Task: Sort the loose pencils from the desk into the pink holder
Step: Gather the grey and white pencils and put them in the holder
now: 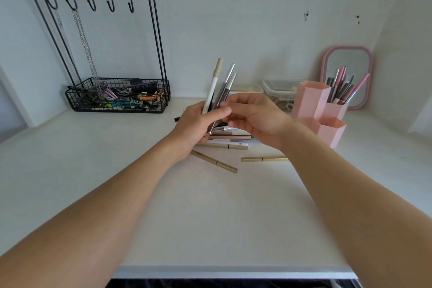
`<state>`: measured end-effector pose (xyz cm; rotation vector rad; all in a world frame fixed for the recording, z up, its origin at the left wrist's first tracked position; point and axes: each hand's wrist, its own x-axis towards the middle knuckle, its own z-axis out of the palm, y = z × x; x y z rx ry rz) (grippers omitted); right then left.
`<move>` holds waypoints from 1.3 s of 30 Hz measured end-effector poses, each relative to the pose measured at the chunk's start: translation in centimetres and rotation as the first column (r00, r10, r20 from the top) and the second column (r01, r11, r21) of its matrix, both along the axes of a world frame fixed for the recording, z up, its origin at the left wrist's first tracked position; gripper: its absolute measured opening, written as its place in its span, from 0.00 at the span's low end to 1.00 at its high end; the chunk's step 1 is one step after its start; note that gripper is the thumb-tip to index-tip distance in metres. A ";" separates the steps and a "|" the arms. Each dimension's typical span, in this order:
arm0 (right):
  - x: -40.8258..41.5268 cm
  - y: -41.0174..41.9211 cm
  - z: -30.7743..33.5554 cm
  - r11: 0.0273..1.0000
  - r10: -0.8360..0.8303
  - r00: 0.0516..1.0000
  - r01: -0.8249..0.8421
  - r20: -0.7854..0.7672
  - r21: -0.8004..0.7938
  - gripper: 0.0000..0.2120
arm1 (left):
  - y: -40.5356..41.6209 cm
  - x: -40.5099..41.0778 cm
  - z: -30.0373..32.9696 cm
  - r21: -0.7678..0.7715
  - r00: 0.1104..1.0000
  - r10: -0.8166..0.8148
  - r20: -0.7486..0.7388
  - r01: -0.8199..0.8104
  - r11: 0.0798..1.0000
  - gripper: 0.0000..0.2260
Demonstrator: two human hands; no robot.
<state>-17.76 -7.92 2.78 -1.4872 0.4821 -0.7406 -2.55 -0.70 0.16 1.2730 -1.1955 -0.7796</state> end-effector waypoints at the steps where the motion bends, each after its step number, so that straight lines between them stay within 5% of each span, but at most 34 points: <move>1: 0.0 0.0 0.0 1.000 -0.010 1.000 0.010 -0.010 -0.021 0.03 | 0.0 0.0 0.0 0.007 1.000 -0.026 0.006 0.026 1.000 0.09; 8: 0.4 0.4 -0.3 0.975 -0.180 0.983 0.173 -0.044 -0.139 0.05 | 0.0 -0.3 -0.1 0.097 0.994 -0.111 -0.013 0.111 0.989 0.02; 10: 0.6 0.5 -0.3 0.961 -0.224 0.973 0.211 -0.056 -0.177 0.07 | 0.0 -0.3 -0.2 0.095 0.993 -0.115 0.001 0.114 0.989 0.08; 16: -0.2 -0.5 0.2 0.888 -0.357 0.912 0.264 -0.201 -0.377 0.06 | -0.2 -0.1 -0.1 0.027 0.996 -0.003 -0.092 0.006 1.000 0.06; 19: -1.6 -1.8 0.4 0.763 -0.416 0.790 0.035 -0.450 -0.645 0.01 | -0.3 0.8 0.2 0.031 0.972 0.094 -0.216 -0.089 0.996 0.15; 23: -2.5 -2.1 0.2 0.706 -0.411 0.663 -0.202 -0.626 -0.679 0.03 | -0.4 1.2 0.2 0.087 0.937 0.214 -0.276 -0.197 0.976 0.21; 34: -2.2 -2.3 -0.2 0.648 -0.437 0.599 -0.308 -0.671 -0.697 0.03 | -0.3 1.1 0.1 0.070 0.946 0.212 -0.243 -0.201 0.977 0.19; 39: -2.5 -2.8 0.2 0.679 -0.428 0.646 -0.232 -0.632 -0.697 0.02 | -0.3 1.1 0.0 0.053 0.954 0.196 -0.228 -0.189 0.981 0.17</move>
